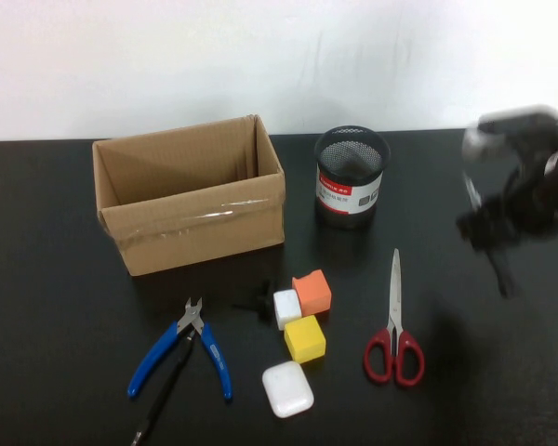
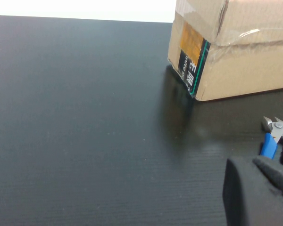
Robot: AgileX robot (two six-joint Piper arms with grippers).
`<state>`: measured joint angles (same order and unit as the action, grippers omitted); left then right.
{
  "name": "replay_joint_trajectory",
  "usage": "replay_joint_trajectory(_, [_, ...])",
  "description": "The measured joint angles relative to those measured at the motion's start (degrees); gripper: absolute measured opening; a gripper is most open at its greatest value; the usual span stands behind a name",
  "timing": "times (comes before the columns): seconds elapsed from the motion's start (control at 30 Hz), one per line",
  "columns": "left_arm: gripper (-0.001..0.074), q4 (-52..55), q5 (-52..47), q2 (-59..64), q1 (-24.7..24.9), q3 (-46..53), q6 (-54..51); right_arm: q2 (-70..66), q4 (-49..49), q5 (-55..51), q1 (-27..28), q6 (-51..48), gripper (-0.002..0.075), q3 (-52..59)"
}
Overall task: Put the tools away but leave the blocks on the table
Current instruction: Place the picked object into the round holder
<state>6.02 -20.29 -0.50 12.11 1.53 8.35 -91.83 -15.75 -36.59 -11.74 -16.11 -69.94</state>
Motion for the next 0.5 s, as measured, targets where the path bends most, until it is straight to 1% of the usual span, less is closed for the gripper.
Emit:
replay_joint_trajectory(0.17, [-0.0006, 0.0, 0.0, 0.0, 0.0, 0.0, 0.0, 3.3, -7.1, 12.7, -1.0, -5.6, -0.0006, -0.1])
replay_joint_trajectory(0.27, [-0.0006, 0.0, 0.0, 0.0, 0.0, 0.0, 0.0, 3.5, -10.8, 19.8, -2.9, -9.5, -0.0006, -0.1])
replay_joint_trajectory(0.4, [-0.0006, 0.0, 0.0, 0.0, 0.0, 0.0, 0.0, 3.0, -13.9, 32.1, -7.9, -16.1, -0.0006, 0.0])
replay_joint_trajectory(0.5, [-0.0006, 0.0, 0.0, 0.0, 0.0, 0.0, 0.0, 1.8, -13.9, 42.8, -11.9, -17.7, -0.0006, 0.0])
